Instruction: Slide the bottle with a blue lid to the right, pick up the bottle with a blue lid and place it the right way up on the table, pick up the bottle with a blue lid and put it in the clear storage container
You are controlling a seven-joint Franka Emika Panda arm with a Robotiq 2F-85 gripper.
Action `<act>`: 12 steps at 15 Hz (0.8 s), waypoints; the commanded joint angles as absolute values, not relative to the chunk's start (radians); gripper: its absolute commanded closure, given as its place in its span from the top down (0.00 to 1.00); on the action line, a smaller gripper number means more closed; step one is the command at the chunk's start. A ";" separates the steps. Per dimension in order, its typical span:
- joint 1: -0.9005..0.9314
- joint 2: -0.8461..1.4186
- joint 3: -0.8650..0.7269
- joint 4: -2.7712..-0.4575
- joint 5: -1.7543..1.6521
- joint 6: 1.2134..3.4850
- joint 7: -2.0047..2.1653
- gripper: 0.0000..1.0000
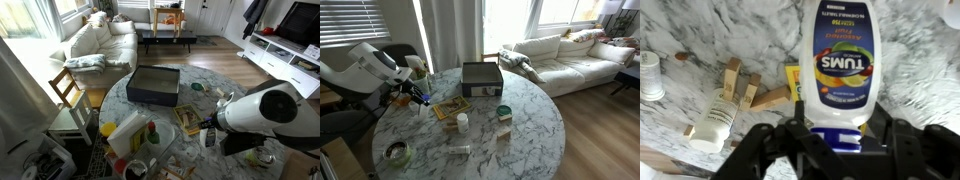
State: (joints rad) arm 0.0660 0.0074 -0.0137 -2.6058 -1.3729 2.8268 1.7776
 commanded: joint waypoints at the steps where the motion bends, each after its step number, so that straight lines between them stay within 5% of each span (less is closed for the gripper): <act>1: 0.063 0.024 -0.017 -2.599 -1.551 2.854 1.960 0.39; 6: 0.067 0.050 -0.013 -2.587 -1.737 2.852 2.151 0.39; 7: 0.065 0.051 -0.014 -2.586 -1.754 2.858 2.160 0.89; 12: 0.055 0.053 -0.022 -2.587 -1.778 2.945 2.134 1.00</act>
State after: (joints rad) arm 0.0655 0.0394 -0.0142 -2.5917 -1.7424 2.8806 2.1275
